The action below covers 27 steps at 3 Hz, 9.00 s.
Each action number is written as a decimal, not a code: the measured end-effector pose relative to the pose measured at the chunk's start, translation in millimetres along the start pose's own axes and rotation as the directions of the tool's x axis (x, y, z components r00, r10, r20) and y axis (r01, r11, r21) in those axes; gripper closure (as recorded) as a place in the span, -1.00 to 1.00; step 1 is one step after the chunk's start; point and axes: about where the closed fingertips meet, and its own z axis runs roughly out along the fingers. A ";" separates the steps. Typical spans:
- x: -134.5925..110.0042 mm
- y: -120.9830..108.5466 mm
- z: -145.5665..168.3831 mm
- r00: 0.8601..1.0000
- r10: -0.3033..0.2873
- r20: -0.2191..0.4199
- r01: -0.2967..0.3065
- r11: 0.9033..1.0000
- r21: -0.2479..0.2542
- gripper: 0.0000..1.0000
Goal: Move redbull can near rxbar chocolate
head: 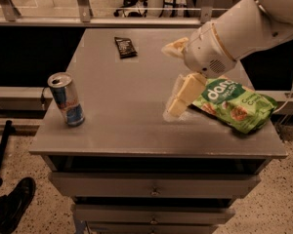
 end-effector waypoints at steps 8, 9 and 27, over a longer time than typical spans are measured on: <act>-140.0 5.1 189.7 0.863 0.036 0.503 0.052 0.986 -0.160 -0.68; -141.2 7.5 197.7 0.856 0.066 0.512 0.031 0.983 -0.179 -0.22; 16.3 -327.3 122.7 0.856 0.162 0.491 -0.343 0.889 0.304 -0.99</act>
Offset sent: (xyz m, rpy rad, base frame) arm 0.0074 0.0087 -0.0073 0.0390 0.0131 -0.0192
